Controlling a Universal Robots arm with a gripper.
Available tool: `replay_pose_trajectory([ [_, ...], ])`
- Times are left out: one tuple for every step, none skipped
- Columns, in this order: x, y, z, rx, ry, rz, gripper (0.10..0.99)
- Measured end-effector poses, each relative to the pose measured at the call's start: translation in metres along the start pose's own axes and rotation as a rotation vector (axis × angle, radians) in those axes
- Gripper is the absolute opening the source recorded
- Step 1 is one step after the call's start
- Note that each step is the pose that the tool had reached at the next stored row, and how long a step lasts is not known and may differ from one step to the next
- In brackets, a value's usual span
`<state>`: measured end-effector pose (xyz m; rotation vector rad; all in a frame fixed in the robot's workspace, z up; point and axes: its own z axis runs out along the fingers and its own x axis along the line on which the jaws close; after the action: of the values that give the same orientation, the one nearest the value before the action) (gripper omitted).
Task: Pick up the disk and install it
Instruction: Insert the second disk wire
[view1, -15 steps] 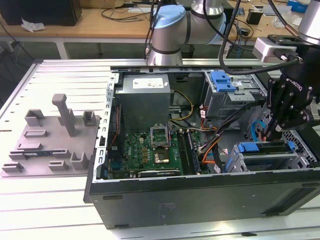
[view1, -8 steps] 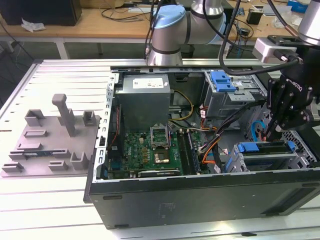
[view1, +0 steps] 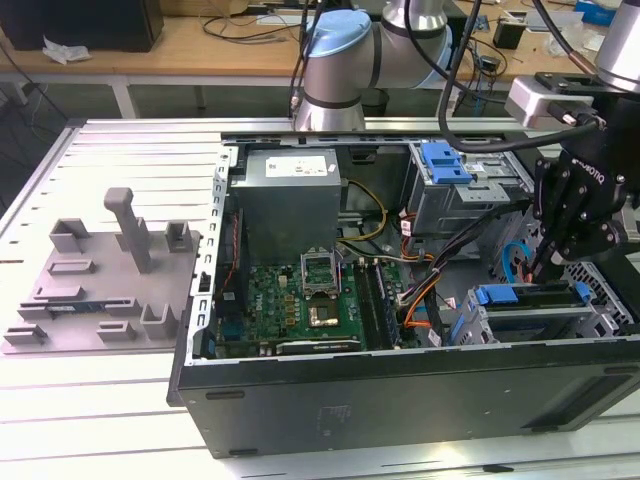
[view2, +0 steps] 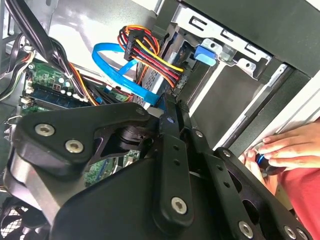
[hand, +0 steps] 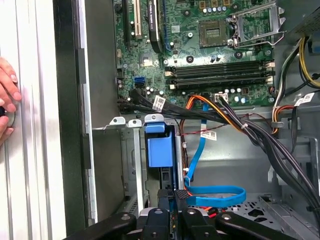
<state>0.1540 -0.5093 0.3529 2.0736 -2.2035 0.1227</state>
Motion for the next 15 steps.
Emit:
replay_pose_trajectory([
  [0.0000,0.0000,0.0001,0.000,0.0000,-0.001,0.161],
  [0.0000,0.0000,0.0003,0.000,0.0000,-0.002,0.161],
  [-0.0001,0.0000,0.0005,0.001,0.0001,-0.004,0.161],
  [-0.0001,0.0000,0.0007,0.001,0.0001,-0.006,0.161],
  [-0.0001,0.0000,0.0010,0.001,0.0001,-0.008,0.161],
  [-0.0002,0.0000,0.0012,0.001,0.0001,-0.009,0.161],
  [-0.0002,0.0000,0.0014,0.001,0.0002,-0.011,0.161],
  [-0.0002,0.0000,0.0016,0.002,0.0003,-0.012,0.161],
  [-0.0002,0.0000,0.0018,0.002,0.0002,-0.013,0.161],
  [-0.0003,0.0000,0.0020,0.002,0.0002,-0.014,0.161],
  [-0.0003,0.0000,0.0022,0.002,0.0004,-0.016,0.161],
  [-0.0003,0.0000,0.0024,0.002,0.0003,-0.017,0.161],
  [-0.0004,0.0000,0.0026,0.003,0.0003,-0.019,0.161],
  [-0.0004,-0.0001,0.0029,0.003,0.0004,-0.021,0.161],
  [-0.0004,0.0000,0.0031,0.003,0.0004,-0.022,0.161],
])
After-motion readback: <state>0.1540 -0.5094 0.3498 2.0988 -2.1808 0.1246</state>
